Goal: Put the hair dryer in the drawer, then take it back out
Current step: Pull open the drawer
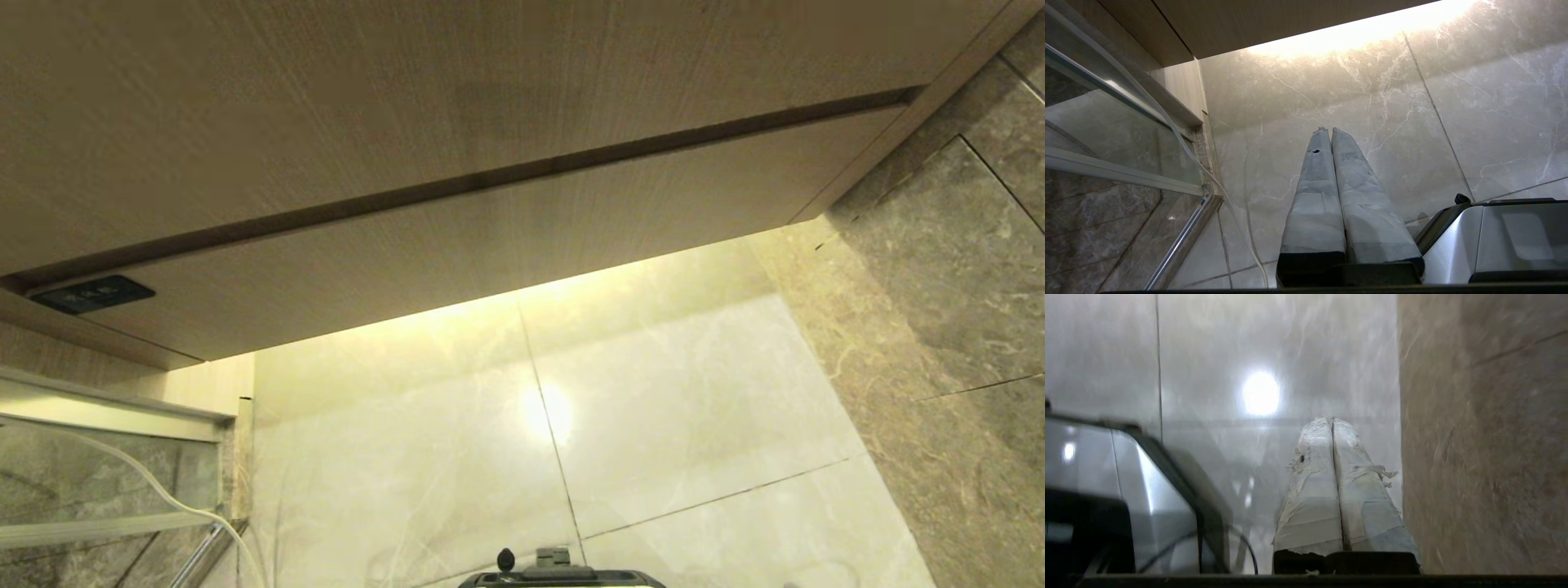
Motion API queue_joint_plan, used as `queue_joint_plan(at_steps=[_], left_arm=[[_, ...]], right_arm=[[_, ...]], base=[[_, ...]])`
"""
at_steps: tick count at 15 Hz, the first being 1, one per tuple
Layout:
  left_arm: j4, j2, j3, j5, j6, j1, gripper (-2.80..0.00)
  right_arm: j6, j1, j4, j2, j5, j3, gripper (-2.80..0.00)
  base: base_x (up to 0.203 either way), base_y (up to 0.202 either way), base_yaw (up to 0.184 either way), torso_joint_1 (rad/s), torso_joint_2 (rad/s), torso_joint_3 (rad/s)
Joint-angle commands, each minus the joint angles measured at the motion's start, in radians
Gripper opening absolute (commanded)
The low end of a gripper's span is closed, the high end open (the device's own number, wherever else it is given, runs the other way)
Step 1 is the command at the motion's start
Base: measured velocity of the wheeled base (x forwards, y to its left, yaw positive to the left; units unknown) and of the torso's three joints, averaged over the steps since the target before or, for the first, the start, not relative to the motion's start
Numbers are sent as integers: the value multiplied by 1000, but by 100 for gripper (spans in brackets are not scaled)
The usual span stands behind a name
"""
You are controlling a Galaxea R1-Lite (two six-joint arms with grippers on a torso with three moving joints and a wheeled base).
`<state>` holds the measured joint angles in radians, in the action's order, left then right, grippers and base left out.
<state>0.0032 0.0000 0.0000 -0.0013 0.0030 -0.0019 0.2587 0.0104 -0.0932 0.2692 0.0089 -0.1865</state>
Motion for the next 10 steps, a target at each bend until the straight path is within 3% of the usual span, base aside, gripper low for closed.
queue_joint_plan(at_steps=[1,4,6,8,10], left_arm=[[0,0,2,0,0,0,-280],[0,0,2,0,0,0,-280],[0,0,2,1,0,0,-280],[0,0,0,1,0,0,-280],[0,0,1,0,0,0,-280]], right_arm=[[-15,25,81,-262,-8,107,-280],[-26,155,185,-299,-11,186,-280],[-30,143,171,-309,-7,195,-280],[-34,142,279,-309,-8,222,-280],[-36,141,270,-309,-7,227,-280]], base=[[0,0,0,0,0,0],[0,0,0,0,0,0],[0,0,0,0,0,0],[0,0,0,0,0,0],[0,0,0,0,0,0]])
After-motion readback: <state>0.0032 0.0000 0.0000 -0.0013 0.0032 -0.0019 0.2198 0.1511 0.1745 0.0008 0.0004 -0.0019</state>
